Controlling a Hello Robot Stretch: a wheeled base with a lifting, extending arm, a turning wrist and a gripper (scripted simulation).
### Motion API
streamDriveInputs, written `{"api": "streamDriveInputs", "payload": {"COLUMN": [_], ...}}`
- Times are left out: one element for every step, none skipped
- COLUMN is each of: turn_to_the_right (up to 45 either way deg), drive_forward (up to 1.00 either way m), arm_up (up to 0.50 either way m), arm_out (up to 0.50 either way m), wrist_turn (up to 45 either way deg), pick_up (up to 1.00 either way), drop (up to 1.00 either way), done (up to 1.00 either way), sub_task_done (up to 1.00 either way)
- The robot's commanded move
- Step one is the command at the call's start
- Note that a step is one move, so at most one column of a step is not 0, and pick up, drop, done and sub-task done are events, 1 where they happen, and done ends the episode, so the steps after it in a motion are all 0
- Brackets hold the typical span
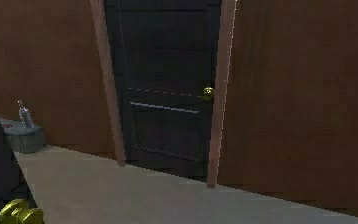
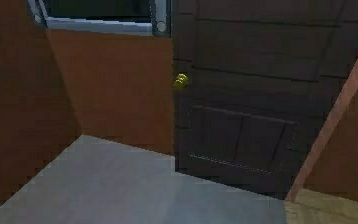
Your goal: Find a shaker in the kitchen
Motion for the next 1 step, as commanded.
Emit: {"api": "streamDriveInputs", "payload": {"turn_to_the_right": [0.0], "drive_forward": [0.75], "arm_up": [0.0], "arm_out": [0.0], "wrist_turn": [0.0], "pick_up": [0.0], "drop": [0.0], "done": [0.0], "sub_task_done": [0.0]}}
